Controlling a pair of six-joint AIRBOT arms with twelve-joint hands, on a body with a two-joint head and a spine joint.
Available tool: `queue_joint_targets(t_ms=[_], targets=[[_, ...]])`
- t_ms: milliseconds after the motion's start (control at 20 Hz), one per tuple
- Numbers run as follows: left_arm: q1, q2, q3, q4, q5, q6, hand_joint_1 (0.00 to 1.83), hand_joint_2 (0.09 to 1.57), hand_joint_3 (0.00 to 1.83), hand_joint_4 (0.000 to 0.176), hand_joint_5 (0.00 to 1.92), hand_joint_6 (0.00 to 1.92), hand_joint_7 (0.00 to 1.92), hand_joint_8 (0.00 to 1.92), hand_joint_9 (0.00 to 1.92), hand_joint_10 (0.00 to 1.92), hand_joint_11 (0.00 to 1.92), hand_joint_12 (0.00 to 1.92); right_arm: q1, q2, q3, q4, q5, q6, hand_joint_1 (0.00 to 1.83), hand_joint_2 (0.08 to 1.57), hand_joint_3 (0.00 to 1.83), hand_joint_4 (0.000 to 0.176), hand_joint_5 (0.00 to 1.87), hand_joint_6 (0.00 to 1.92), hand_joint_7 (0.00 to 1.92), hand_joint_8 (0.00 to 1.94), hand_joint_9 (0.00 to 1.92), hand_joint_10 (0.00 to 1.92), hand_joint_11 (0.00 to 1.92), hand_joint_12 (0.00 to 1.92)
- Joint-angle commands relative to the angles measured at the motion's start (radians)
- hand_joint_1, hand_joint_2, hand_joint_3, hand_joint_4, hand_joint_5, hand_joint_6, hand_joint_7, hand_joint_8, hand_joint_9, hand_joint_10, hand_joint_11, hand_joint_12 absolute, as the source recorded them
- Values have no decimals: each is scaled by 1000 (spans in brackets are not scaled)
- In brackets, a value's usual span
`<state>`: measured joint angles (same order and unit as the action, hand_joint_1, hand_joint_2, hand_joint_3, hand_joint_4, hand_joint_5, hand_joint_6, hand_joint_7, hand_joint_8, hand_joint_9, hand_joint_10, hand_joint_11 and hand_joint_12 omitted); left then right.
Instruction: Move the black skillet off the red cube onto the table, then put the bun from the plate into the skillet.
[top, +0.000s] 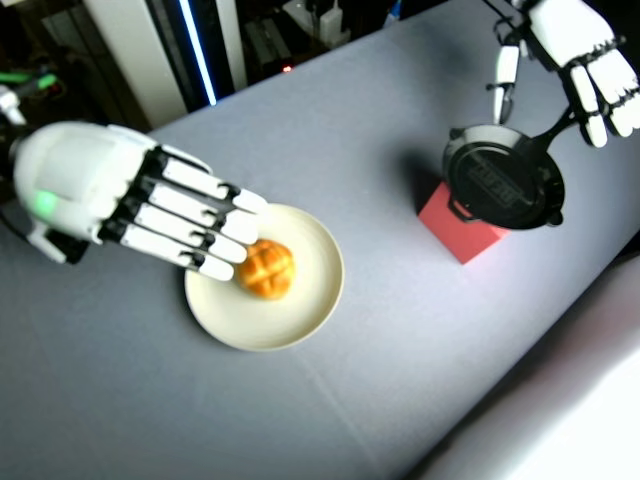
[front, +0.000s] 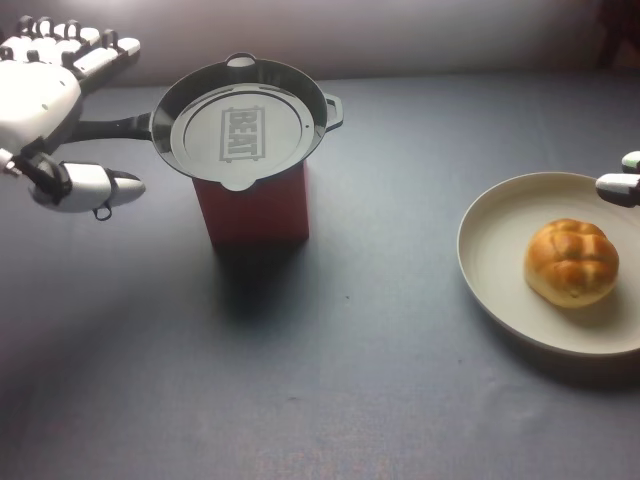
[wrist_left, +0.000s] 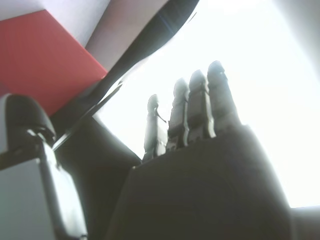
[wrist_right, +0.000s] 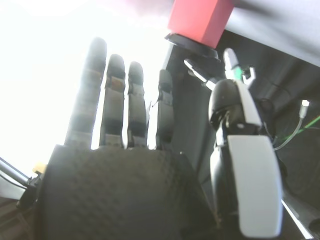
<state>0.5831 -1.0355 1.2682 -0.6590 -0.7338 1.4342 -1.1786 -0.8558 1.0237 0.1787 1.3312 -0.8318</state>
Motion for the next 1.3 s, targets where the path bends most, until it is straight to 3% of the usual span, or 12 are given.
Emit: queue_joint_targets(t_ms=[0, 150, 200, 400, 450, 600, 650, 700, 750, 850, 900, 1250], targets=[[-18, -5, 16, 12, -55, 27, 825, 970, 1, 146, 210, 5, 162, 4, 141, 10, 80, 53, 2, -3, 6, 4, 113, 9, 583, 1254, 6, 77, 408, 4, 374, 7, 397, 8, 454, 195], [-45, -36, 74, -25, 9, 40, 875, 980, 1, 110, 308, 11, 242, 8, 200, 1, 97, 91, 2, -5, 12, -8, 104, 18, 619, 1280, 10, 56, 413, 3, 390, 8, 426, 13, 465, 193], [-53, -65, 108, -47, 26, 40, 870, 1007, 1, 40, 512, 14, 467, 12, 355, 10, 194, 176, 2, -8, 15, -8, 101, 24, 595, 1283, 0, 72, 416, 1, 404, 2, 441, 1, 490, 170], [-68, -91, 142, -57, 43, 40, 793, 1076, 2, 14, 844, 16, 778, 14, 583, 12, 9, 934, 2, -17, 22, -20, 92, 31, 631, 1294, 2, 29, 435, 5, 415, 4, 439, 3, 498, 161], [-76, -103, 155, -61, 48, 37, 955, 1112, 3, 144, 936, 795, 930, 18, 673, 23, 25, 1088, 2, -20, 24, -21, 92, 35, 632, 1293, 1, 25, 439, 6, 423, 6, 450, 7, 503, 161], [-80, -117, 173, -63, 63, 31, 1000, 1123, 0, 176, 965, 998, 1113, 102, 736, 434, 32, 1635, 2, -23, 28, -28, 87, 40, 688, 1293, 0, 14, 455, 7, 443, 8, 468, 8, 504, 159], [-80, -118, 174, -63, 65, 31, 986, 1135, 8, 176, 925, 1092, 1052, 564, 673, 812, 15, 1644, 3, -24, 28, -31, 85, 40, 698, 1295, 0, 7, 465, 10, 456, 12, 480, 12, 507, 160], [-80, -119, 174, -63, 64, 29, 891, 1158, 6, 73, 834, 1500, 921, 1339, 637, 1296, 99, 1725, 3, -24, 28, -31, 85, 40, 663, 1304, 3, 4, 462, 6, 460, 9, 484, 10, 497, 155], [-80, -119, 173, -63, 61, 27, 937, 1184, 5, 85, 786, 1837, 818, 1805, 600, 1749, 177, 1882, 3, -24, 28, -31, 85, 40, 682, 1307, 3, 0, 466, 5, 468, 9, 485, 8, 488, 152], [-74, -118, 167, -58, 45, 10, 1465, 1247, 0, 109, 1140, 1918, 1199, 1916, 1391, 1914, 1374, 1919, 3, -24, 29, -31, 83, 41, 688, 1314, 5, 0, 471, 6, 479, 10, 492, 9, 495, 155], [-65, -114, 161, -45, 31, -17, 1639, 1207, 0, 0, 1239, 1920, 1379, 1920, 1583, 1920, 1605, 1921, 3, -25, 29, -32, 82, 41, 668, 1319, 5, 0, 472, 4, 486, 9, 498, 8, 483, 149], [-11, -67, 83, 67, -139, -213, 1501, 1250, 3, 0, 1283, 1921, 1466, 1921, 1619, 1921, 1642, 1921, 2, -26, 27, -33, 79, 49, 550, 1342, 5, 0, 480, 2, 489, 3, 497, 2, 463, 133]])
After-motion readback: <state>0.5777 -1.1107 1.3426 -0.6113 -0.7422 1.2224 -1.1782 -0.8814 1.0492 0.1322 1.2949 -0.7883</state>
